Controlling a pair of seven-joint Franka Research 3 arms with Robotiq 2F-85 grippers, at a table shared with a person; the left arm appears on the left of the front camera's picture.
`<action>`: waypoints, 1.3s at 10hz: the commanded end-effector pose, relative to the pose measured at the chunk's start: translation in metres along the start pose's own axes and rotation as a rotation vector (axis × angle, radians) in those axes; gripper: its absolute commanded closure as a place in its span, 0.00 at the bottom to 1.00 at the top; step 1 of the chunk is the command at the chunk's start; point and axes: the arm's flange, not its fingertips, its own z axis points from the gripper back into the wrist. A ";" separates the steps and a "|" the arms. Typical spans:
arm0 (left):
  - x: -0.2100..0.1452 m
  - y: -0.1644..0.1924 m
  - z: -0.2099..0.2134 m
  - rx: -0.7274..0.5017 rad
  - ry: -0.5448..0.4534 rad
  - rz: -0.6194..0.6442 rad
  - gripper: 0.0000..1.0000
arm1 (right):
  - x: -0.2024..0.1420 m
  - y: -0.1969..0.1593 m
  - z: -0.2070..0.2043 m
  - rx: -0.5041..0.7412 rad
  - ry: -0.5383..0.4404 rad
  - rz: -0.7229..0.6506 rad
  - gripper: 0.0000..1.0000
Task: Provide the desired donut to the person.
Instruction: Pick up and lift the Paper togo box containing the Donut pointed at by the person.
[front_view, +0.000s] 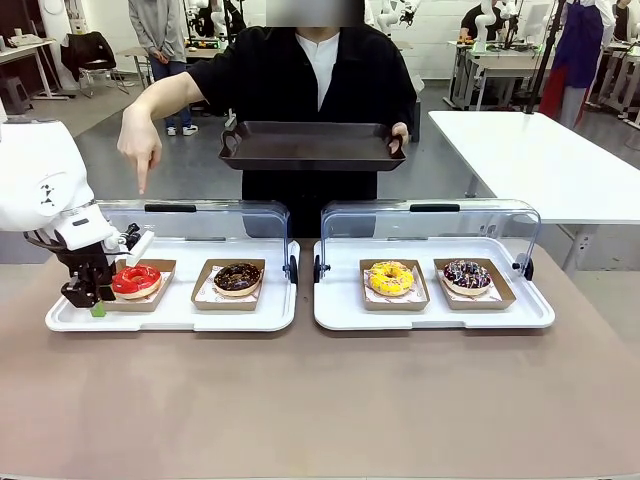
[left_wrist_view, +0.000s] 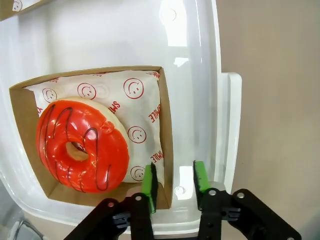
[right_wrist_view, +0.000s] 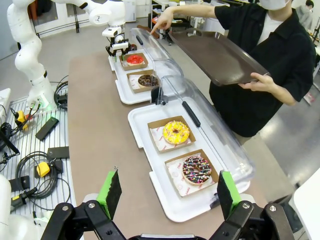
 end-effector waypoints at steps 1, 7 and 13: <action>-0.003 0.001 -0.001 0.014 -0.009 -0.017 1.00 | 0.000 0.000 -0.001 0.002 -0.013 0.005 0.00; -0.004 0.000 0.000 0.017 -0.013 -0.033 1.00 | 0.000 0.000 -0.001 0.002 -0.013 0.005 0.00; -0.002 -0.081 0.144 0.052 0.040 -0.088 1.00 | 0.000 0.000 -0.001 0.002 -0.013 0.005 0.00</action>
